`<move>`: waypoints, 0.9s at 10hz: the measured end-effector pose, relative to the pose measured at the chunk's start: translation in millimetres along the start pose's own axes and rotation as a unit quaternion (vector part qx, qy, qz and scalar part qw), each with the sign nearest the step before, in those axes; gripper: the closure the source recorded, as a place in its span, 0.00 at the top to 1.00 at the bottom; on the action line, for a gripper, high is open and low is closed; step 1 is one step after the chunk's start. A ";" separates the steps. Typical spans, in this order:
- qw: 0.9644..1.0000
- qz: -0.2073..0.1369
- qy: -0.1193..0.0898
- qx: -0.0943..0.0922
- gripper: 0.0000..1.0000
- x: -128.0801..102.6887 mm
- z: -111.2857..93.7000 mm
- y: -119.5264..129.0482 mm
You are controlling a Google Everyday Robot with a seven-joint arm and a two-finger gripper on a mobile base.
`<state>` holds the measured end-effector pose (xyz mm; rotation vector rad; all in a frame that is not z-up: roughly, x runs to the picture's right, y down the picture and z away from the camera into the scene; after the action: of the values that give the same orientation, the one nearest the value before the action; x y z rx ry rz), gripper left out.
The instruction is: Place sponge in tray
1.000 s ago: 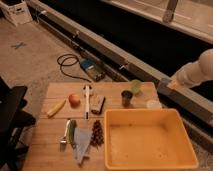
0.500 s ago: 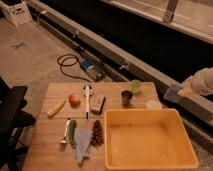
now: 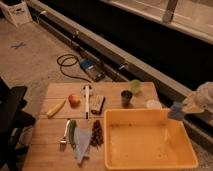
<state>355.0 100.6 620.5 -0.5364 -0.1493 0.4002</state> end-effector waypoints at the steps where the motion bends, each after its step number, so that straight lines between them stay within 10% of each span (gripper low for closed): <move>1: 1.000 -0.004 0.000 -0.021 0.24 -2.7 12.3 7.3; 5: 0.994 -0.004 -0.001 -0.107 0.63 -10.8 76.3 37.3; 9: 0.993 0.002 -0.005 -0.114 0.64 -13.1 82.6 39.4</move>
<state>310.1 164.8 669.7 -0.7592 -0.2062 0.3915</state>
